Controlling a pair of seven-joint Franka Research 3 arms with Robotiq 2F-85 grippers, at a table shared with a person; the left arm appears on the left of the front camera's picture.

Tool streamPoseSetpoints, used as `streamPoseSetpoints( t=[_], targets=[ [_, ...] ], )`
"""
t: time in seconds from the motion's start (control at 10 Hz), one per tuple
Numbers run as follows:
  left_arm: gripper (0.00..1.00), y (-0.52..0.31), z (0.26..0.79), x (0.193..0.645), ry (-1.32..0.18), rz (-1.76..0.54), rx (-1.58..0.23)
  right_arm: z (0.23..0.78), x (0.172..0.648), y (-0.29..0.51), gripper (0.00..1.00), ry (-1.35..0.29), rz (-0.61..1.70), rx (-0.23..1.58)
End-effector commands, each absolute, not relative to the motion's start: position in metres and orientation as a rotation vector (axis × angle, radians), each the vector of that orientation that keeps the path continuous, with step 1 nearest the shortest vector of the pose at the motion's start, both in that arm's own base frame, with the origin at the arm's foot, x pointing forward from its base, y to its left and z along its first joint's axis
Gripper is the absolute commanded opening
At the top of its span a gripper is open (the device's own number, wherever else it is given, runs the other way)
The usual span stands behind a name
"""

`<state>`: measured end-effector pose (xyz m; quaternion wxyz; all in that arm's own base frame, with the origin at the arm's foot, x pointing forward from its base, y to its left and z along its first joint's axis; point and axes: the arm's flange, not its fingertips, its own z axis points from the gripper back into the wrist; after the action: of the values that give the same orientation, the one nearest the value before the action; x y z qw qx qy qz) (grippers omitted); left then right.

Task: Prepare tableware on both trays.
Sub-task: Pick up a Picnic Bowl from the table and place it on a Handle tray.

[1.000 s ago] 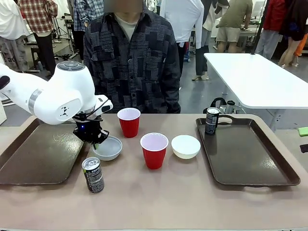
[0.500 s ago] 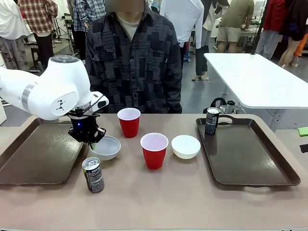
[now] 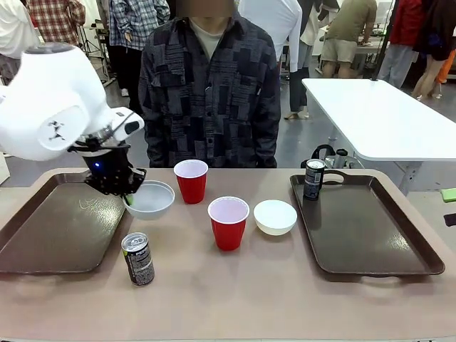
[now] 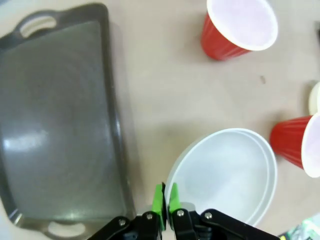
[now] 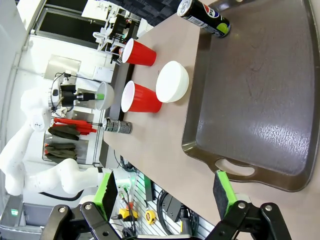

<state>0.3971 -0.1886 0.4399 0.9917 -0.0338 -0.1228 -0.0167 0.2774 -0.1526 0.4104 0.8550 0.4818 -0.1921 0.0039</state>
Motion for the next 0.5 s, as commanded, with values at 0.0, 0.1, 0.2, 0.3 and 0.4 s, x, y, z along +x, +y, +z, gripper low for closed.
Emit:
streamPoseSetpoints(
  t=[0.0,0.1,0.2,0.3,0.4],
  targets=[
    [0.0,-0.154,0.445,0.399,-0.238,-0.044,-0.076,0.409,0.279,-0.153,1.0,-0.413,0.014,1.031],
    [0.0,-0.133,0.454,0.407,-0.253,-0.014,-0.086,0.409,0.279,-0.153,1.0,-0.413,0.014,1.031],
    [0.0,-0.117,0.461,0.412,-0.258,0.009,-0.091,0.409,0.279,-0.153,1.0,-0.413,0.014,1.031],
    [0.0,-0.101,0.468,0.416,-0.259,0.028,-0.085,0.409,0.279,-0.153,1.0,-0.413,0.014,1.031],
    [0.0,-0.084,0.475,0.418,-0.264,0.051,-0.066,0.409,0.279,-0.153,1.0,-0.413,0.014,1.031]
  ],
)
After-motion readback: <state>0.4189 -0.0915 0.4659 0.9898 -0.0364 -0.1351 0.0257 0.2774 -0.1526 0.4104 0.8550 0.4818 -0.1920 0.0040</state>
